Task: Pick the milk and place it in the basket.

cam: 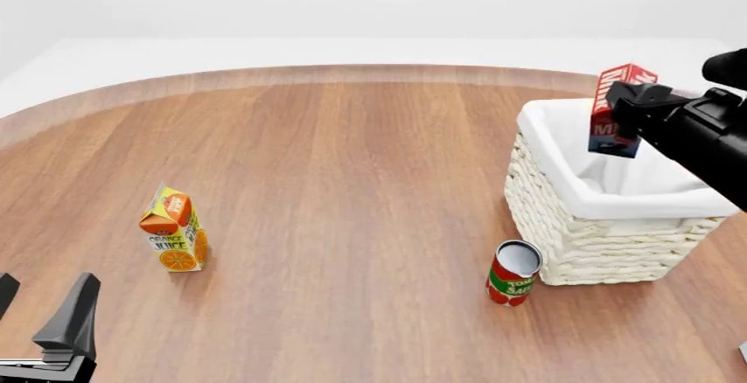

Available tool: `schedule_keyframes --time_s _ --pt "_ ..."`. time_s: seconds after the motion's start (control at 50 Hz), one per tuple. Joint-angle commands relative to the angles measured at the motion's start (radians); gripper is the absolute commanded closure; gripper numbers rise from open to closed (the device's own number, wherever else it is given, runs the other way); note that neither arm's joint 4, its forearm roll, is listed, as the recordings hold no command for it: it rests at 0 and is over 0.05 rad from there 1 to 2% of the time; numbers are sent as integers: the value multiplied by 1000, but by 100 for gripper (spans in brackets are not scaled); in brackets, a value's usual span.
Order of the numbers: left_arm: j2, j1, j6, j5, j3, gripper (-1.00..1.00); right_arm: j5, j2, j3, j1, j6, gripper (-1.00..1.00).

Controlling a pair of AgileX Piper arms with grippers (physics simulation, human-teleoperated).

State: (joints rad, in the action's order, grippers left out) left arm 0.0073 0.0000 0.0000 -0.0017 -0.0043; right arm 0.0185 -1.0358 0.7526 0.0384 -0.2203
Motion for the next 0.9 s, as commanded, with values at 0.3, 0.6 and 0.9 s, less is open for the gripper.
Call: schedule_keyframes --time_s 0.3,0.6,0.9 --pt "0 0 0 0 0 -100 73 -48 -26 -38 -18 100" --pt "0 0 0 0 0 -100 114 -86 -45 -61 -18 100" --pt "0 0 0 0 0 -100 161 -156 -40 -60 -24 100"
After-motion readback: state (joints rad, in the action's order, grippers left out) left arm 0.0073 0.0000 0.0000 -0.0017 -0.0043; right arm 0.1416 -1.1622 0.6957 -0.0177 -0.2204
